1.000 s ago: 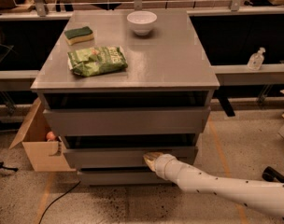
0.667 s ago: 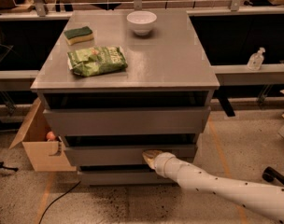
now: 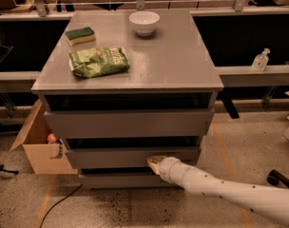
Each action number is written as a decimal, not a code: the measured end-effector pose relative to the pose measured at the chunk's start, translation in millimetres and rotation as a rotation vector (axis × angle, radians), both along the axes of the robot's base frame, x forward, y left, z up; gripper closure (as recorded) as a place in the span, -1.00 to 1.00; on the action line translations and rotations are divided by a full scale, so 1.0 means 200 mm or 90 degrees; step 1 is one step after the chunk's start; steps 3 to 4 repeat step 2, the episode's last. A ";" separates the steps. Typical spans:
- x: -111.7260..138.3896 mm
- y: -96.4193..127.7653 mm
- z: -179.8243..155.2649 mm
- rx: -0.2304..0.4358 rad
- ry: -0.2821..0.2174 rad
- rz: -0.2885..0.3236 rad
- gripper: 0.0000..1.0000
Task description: Close middle drawer
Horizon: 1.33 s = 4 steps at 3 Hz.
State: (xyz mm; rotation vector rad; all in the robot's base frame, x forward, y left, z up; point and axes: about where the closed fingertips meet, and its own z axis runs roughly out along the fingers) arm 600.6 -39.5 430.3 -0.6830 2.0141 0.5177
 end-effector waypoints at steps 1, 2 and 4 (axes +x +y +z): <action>-0.13 -0.10 -0.02 -0.021 0.041 -0.022 1.00; -0.26 -0.21 -0.05 -0.031 0.081 -0.053 1.00; -0.26 -0.21 -0.05 -0.031 0.081 -0.053 1.00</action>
Offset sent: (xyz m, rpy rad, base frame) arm -0.0859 -0.0716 -0.0136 -0.0705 0.2006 -0.1449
